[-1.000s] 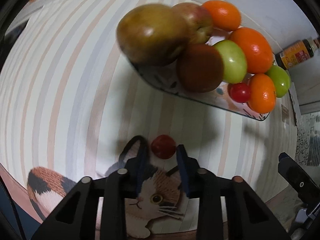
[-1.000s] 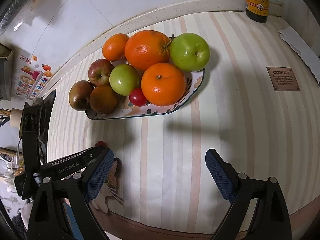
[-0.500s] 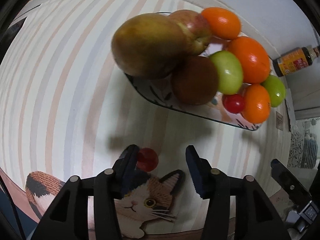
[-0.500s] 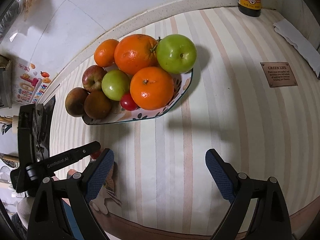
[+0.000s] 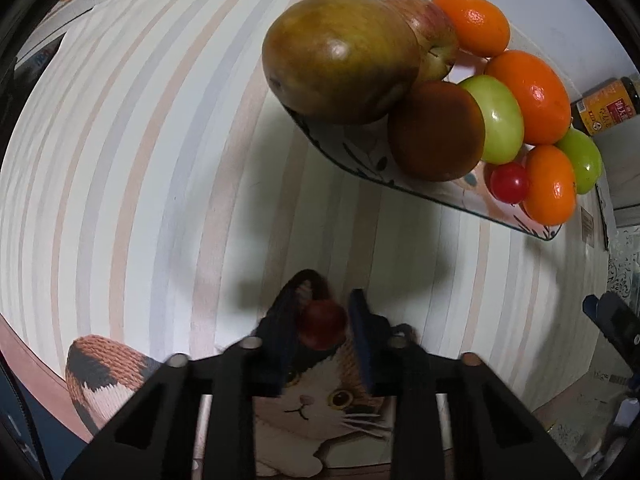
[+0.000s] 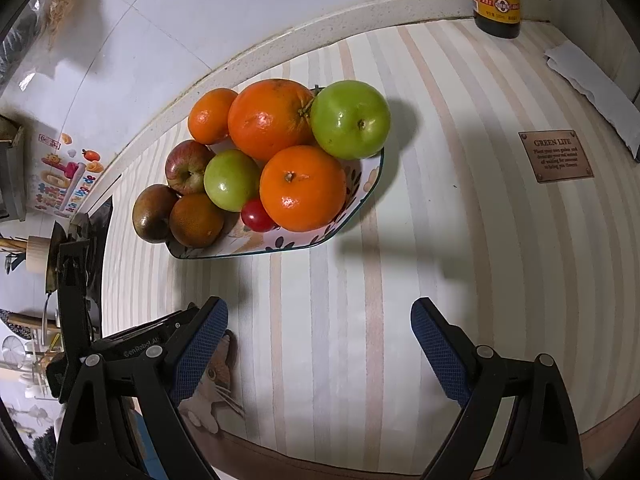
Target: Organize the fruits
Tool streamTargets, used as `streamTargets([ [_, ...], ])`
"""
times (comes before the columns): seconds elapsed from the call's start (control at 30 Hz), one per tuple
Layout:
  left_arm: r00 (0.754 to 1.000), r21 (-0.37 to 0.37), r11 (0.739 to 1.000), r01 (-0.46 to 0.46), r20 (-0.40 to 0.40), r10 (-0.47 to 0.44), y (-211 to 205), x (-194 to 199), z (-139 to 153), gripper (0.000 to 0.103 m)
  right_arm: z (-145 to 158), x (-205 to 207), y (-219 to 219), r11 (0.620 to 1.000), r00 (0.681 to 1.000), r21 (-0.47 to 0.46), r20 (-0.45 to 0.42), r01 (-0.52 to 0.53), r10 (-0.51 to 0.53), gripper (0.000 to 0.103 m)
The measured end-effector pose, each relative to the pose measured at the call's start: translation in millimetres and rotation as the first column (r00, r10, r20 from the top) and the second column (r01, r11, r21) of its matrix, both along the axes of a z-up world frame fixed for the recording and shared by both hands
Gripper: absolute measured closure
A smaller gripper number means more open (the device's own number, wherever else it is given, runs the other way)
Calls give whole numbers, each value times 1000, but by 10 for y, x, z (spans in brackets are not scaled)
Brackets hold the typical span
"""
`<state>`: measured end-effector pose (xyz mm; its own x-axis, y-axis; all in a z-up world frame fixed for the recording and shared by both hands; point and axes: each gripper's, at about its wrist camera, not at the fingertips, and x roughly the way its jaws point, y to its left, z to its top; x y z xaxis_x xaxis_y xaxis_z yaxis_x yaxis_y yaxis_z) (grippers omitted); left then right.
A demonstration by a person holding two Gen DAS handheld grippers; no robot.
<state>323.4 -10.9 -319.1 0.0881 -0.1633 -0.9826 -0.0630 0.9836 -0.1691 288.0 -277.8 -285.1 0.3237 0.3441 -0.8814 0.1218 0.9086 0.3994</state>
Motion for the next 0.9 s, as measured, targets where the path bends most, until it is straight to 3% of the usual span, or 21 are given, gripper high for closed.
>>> streamTargets([
  [0.37, 998, -74, 995, -62, 4, 63, 269, -199, 179, 80, 2, -34, 1, 1000, 1000, 19, 3, 3, -3, 8],
  [0.43, 997, -100, 992, -73, -16, 71, 317, -236, 202, 72, -3, -43, 1, 1000, 1000, 25, 1, 3, -3, 8],
  [0.53, 997, -85, 994, -70, -27, 68, 336, -259, 192, 66, 3, -54, 8, 1000, 1000, 30, 4, 3, -3, 8],
  [0.73, 995, -83, 995, -61, -79, 54, 213, -231, 23, 66, 39, -63, 4, 1000, 1000, 29, 13, 2, -2, 8],
  [0.9, 996, -64, 997, -46, -74, 42, 97, -314, -53, 66, 39, -95, -30, 1000, 1000, 28, 13, 8, -8, 8],
])
